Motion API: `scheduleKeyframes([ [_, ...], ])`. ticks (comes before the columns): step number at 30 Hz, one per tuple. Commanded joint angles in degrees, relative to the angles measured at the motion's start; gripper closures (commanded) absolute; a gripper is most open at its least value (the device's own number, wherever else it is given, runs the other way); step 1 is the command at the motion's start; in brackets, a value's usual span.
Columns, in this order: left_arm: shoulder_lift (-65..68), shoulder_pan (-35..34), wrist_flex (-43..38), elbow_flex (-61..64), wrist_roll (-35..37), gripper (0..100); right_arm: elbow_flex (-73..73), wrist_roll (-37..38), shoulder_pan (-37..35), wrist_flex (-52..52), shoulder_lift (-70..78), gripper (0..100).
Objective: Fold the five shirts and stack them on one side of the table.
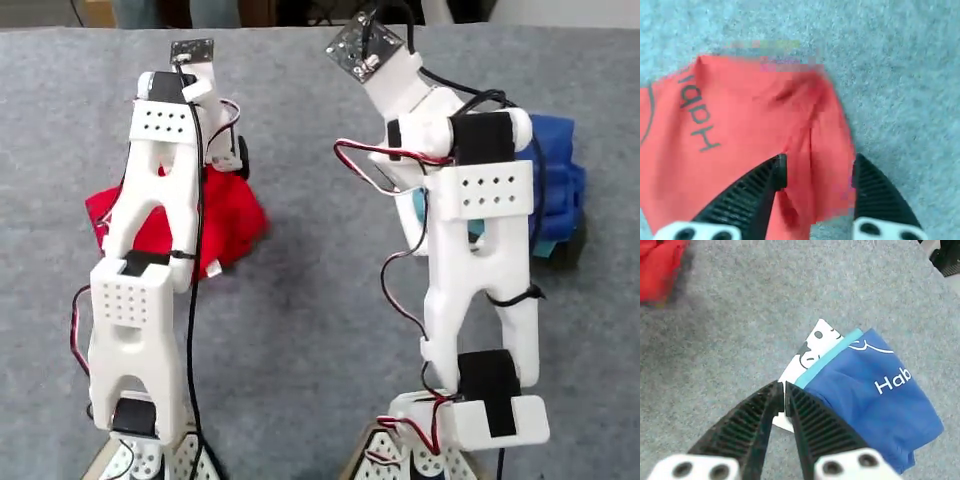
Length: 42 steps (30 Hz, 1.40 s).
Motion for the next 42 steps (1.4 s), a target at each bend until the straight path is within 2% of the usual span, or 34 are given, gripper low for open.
scheduleKeyframes([
  [1,-2.9,-0.13,1.23,-5.49,1.14,75,0.31,0.26,-2.11,-1.05,-2.33,98.4],
  [5,-8.44,-5.05,1.23,-8.31,0.7,76,0.48,-0.09,-7.56,-0.7,-2.24,98.4],
  [8,-11.96,-10.51,1.23,-4.97,0.62,84,2.51,-1.41,-13.19,-2.2,-2.15,98.4],
  [12,-13.19,-17.98,0.88,3.38,-2.2,93,7.16,-12.75,-24.18,-9.14,-1.1,98.4],
  [15,-10.73,-21.14,-2.64,9.27,-5.36,97,10.95,-19.52,-27.69,-16.97,3.12,98.4],
  [21,-3.96,-26.24,-9.05,13.67,-7.47,97,15.25,-28.48,-28.4,-24.7,14.46,98.4],
  [26,1.41,-27.91,-12.57,13.76,-7.56,97,16.13,-29.01,-27.34,-25.14,25.27,98.4],
  [31,2.29,-26.95,-12.66,12.44,-8.35,97,11.82,-29.01,-25.14,-24.97,31.6,98.4],
  [35,2.02,-26.86,-10.2,8.84,-11.69,97,6.99,-29.01,-24.09,-20.13,31.43,98.4],
  [42,1.49,-29.85,-0.53,-3.82,-14.59,97,-5.76,-29.01,-23.91,-2.99,25.54,98.4],
])
